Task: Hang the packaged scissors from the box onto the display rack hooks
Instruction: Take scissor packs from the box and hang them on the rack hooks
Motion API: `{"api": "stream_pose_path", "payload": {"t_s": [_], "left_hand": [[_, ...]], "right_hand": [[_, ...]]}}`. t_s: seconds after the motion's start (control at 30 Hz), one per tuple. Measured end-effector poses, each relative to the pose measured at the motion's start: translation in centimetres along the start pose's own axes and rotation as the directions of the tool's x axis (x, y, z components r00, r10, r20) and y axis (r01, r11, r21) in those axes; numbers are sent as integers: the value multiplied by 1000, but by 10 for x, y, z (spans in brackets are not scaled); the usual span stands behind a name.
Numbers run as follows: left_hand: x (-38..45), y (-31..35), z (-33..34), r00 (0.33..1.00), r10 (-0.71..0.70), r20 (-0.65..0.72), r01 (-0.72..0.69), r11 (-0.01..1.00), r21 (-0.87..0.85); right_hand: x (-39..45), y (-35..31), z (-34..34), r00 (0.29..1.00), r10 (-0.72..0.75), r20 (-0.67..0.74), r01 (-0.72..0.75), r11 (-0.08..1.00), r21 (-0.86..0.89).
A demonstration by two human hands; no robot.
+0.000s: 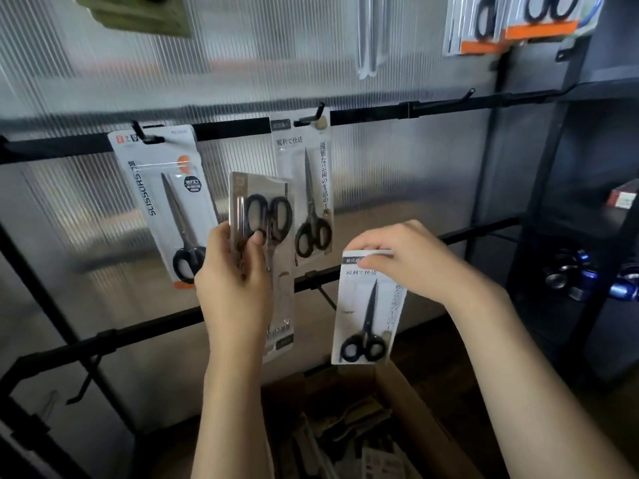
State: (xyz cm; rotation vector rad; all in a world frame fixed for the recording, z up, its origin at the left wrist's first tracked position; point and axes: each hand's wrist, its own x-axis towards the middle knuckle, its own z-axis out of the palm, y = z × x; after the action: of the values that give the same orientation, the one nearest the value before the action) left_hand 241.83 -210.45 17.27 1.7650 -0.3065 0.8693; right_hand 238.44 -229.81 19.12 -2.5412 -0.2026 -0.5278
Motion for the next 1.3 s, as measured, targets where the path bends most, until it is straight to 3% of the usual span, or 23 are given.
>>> {"api": "stream_pose_path", "payload": {"t_s": [0.4, 0.6, 0.73, 1.1, 1.3], "left_hand": [[9, 0, -13, 992, -14, -123, 4, 996, -88], [10, 0, -15, 993, -30, -114, 15, 992, -129], [9, 1, -13, 994, -40, -100, 22, 985, -172], [8, 3, -5, 996, -65, -64, 49, 973, -225], [9, 2, -5, 994, -75, -80, 55, 973, -223]], "right_hand": [[64, -56, -68, 926, -331, -179, 304, 938, -165], [98, -78, -83, 926, -312, -210, 281, 945, -168], [111, -81, -89, 947, -279, -157, 254, 953, -164], [121, -67, -92, 974, -207, -88, 211, 977, 28], [131, -64, -94, 982, -188, -30, 190, 956, 222]]}}
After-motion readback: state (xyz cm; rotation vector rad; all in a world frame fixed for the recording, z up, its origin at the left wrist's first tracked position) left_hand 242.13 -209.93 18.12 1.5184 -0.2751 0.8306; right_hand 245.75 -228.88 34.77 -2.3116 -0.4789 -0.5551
